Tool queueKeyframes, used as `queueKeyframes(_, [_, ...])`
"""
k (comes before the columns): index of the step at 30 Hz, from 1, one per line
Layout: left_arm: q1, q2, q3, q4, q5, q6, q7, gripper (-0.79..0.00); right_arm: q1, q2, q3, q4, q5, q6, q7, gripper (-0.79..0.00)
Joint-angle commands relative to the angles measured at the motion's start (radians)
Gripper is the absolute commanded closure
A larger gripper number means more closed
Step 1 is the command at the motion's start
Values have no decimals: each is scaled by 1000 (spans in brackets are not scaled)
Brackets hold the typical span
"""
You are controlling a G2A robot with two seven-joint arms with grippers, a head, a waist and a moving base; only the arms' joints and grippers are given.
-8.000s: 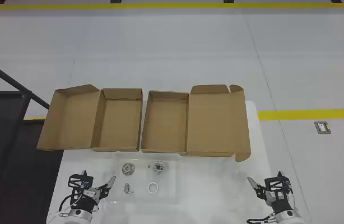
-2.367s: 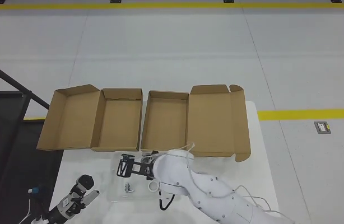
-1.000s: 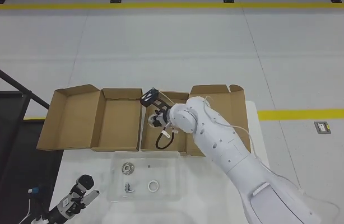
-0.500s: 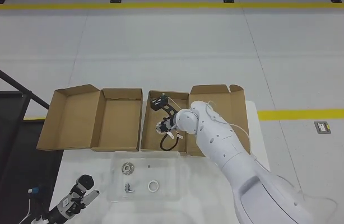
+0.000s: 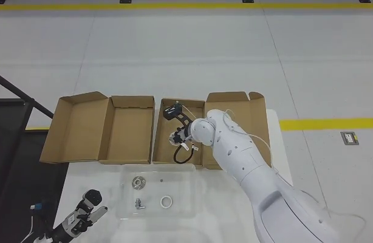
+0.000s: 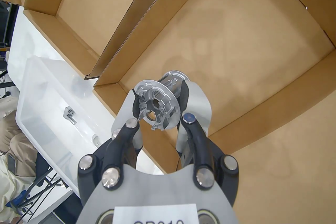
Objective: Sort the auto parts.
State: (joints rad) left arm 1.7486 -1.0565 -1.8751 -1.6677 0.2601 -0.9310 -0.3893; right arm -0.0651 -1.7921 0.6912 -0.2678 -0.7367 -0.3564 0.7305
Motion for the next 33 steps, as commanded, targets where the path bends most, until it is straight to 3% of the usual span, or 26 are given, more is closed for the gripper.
queueKeyframes(1, [0,0,0,0,0,0,0,-785,0,1,0,-2,0,0,0,0])
queueKeyframes(8, [0,0,0,0,0,0,0,-785,0,1,0,-2,0,0,0,-12])
queueKeyframes(9, [0,0,0,0,0,0,0,-785,0,1,0,-2,0,0,0,-191])
queueKeyframes(10, [0,0,0,0,0,0,0,-785,0,1,0,-2,0,0,0,0])
queueKeyframes(21, [0,0,0,0,0,0,0,-785,-36,32,56,32,66,-42,15,0])
queueKeyframes(30, [0,0,0,0,0,0,0,-785,-45,52,93,62,110,-7,64,0])
queueKeyframes(31, [0,0,0,0,0,0,0,-785,-46,54,95,63,114,-9,72,-15])
queueKeyframes(32, [0,0,0,0,0,0,0,-785,-46,56,97,65,115,-7,79,-249])
queueKeyframes(33, [0,0,0,0,0,0,0,-785,-47,57,98,64,115,-5,83,-360])
